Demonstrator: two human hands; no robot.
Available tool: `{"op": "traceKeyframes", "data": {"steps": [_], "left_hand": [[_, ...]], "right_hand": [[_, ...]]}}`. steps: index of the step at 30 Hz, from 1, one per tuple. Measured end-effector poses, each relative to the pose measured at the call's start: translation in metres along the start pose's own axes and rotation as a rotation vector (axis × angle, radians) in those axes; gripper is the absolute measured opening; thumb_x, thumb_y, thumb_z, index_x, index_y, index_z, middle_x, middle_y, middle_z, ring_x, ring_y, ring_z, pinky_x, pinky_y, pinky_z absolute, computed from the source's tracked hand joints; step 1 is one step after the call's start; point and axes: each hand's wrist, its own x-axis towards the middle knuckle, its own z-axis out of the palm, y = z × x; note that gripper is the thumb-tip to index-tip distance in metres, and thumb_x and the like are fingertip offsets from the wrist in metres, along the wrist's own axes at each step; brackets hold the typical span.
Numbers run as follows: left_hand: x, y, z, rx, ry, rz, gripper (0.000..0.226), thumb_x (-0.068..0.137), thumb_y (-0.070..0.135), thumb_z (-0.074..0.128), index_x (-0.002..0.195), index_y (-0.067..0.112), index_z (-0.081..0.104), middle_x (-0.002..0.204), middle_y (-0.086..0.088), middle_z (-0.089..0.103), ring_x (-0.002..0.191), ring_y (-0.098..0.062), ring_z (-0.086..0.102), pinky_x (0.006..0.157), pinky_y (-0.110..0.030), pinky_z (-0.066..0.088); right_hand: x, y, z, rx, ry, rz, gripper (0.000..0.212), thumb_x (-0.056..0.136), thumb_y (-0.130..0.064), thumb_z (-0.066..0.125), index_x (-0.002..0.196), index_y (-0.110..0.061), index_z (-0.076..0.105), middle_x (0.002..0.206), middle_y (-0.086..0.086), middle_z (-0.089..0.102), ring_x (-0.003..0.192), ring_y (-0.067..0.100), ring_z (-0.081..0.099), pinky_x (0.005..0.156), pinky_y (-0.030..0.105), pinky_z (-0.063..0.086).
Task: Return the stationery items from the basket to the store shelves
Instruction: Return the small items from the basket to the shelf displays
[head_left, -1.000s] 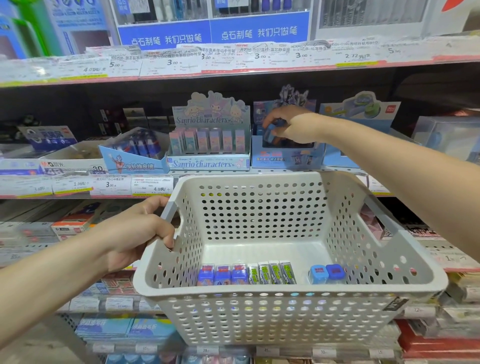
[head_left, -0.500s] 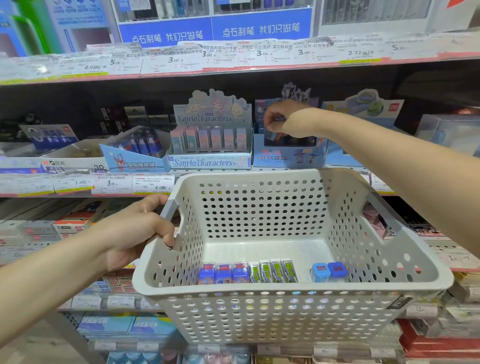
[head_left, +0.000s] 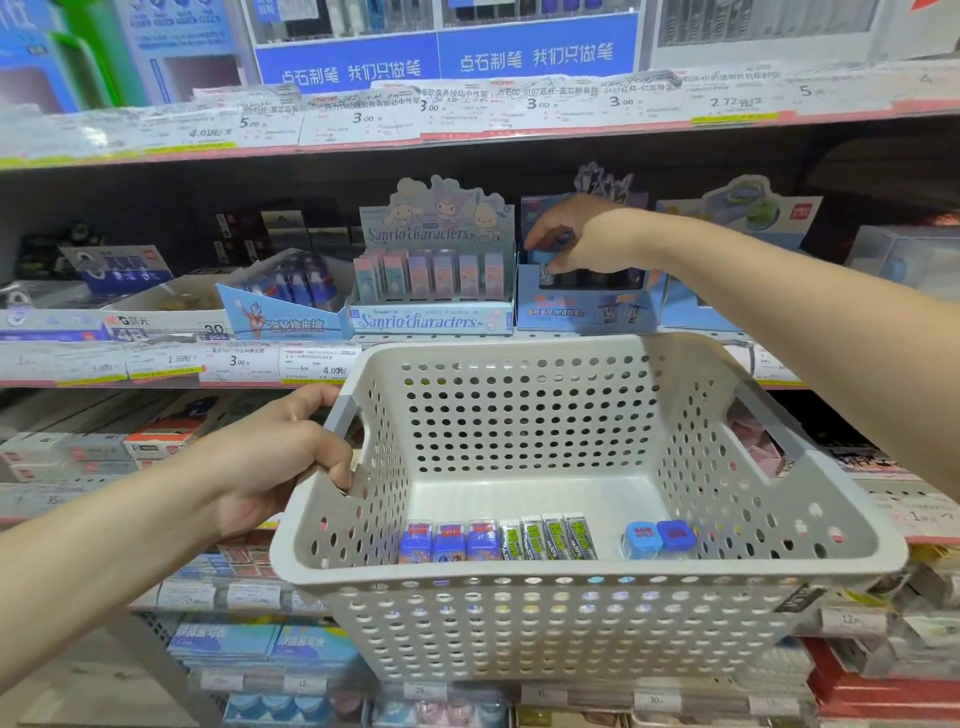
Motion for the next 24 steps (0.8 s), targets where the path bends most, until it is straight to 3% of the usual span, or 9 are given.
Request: {"op": "traceKeyframes", "data": {"steps": [4, 6, 8, 11, 15, 17, 20, 24], "left_hand": [[0.000, -0.001, -0.001, -0.023, 0.002, 0.003, 0.063, 0.042, -0.011, 0.050, 0.100, 0.014, 0.054, 0.049, -0.011, 0.053, 0.041, -0.023, 0.053, 0.045, -0.027, 0.046], [0.000, -0.002, -0.001, -0.029, 0.003, 0.003, 0.060, 0.047, -0.016, 0.052, 0.100, 0.013, 0.054, 0.051, -0.012, 0.054, 0.041, -0.022, 0.054, 0.044, -0.027, 0.046], [0.000, -0.002, -0.002, -0.036, 0.009, -0.002, 0.058, 0.052, -0.019, 0.053, 0.101, 0.013, 0.055, 0.062, -0.015, 0.057, 0.044, -0.023, 0.056, 0.045, -0.028, 0.046], [0.000, -0.003, -0.003, -0.033, 0.014, -0.002, 0.063, 0.042, -0.011, 0.052, 0.101, 0.014, 0.055, 0.078, -0.017, 0.057, 0.048, -0.024, 0.057, 0.049, -0.030, 0.048], [-0.001, -0.003, -0.003, -0.022, 0.013, -0.009, 0.061, 0.045, -0.013, 0.053, 0.100, 0.014, 0.054, 0.058, -0.014, 0.056, 0.044, -0.023, 0.056, 0.046, -0.029, 0.047], [-0.001, -0.003, -0.002, -0.018, 0.012, -0.008, 0.061, 0.044, -0.011, 0.053, 0.100, 0.014, 0.054, 0.054, -0.013, 0.055, 0.044, -0.023, 0.056, 0.048, -0.029, 0.047], [-0.001, -0.003, -0.002, -0.017, 0.010, -0.009, 0.055, 0.055, -0.019, 0.053, 0.099, 0.014, 0.053, 0.052, -0.013, 0.056, 0.043, -0.023, 0.056, 0.046, -0.029, 0.047], [-0.001, -0.004, -0.001, -0.029, 0.020, -0.004, 0.059, 0.044, -0.013, 0.054, 0.098, 0.014, 0.054, 0.080, -0.019, 0.058, 0.050, -0.027, 0.057, 0.054, -0.033, 0.049]], "right_hand": [[-0.001, -0.003, 0.002, -0.038, 0.061, -0.020, 0.039, 0.089, -0.010, 0.062, 0.127, -0.014, 0.058, 0.129, 0.004, 0.059, 0.114, 0.021, 0.056, 0.084, 0.019, 0.038], [-0.002, -0.004, 0.005, -0.076, 0.076, -0.017, 0.039, 0.088, -0.012, 0.063, 0.127, -0.013, 0.058, 0.127, 0.005, 0.060, 0.113, 0.023, 0.056, 0.084, 0.021, 0.038], [-0.002, -0.005, 0.007, -0.114, 0.075, -0.014, 0.038, 0.088, -0.015, 0.063, 0.126, -0.012, 0.059, 0.126, 0.007, 0.060, 0.112, 0.025, 0.056, 0.088, 0.023, 0.041], [-0.003, -0.003, 0.010, -0.087, 0.098, 0.011, 0.035, 0.088, -0.018, 0.064, 0.122, -0.010, 0.063, 0.122, 0.007, 0.063, 0.110, 0.025, 0.059, 0.092, 0.028, 0.045], [-0.002, 0.005, 0.016, -0.074, 0.128, 0.026, 0.023, 0.088, -0.015, 0.063, 0.109, -0.011, 0.070, 0.106, 0.006, 0.068, 0.104, 0.025, 0.062, 0.074, 0.017, 0.041], [-0.003, 0.005, 0.021, -0.049, 0.139, -0.002, 0.025, 0.087, -0.006, 0.055, 0.107, -0.007, 0.071, 0.108, 0.009, 0.067, 0.106, 0.027, 0.060, 0.084, 0.022, 0.048], [-0.007, 0.000, 0.018, -0.039, 0.119, 0.018, 0.038, 0.086, 0.004, 0.043, 0.114, -0.006, 0.068, 0.124, 0.010, 0.062, 0.114, 0.028, 0.056, 0.098, 0.034, 0.046], [-0.003, -0.002, 0.007, -0.133, -0.010, 0.085, 0.045, 0.087, 0.005, 0.038, 0.121, -0.013, 0.063, 0.127, 0.008, 0.060, 0.115, 0.030, 0.056, 0.096, 0.031, 0.048]]}}
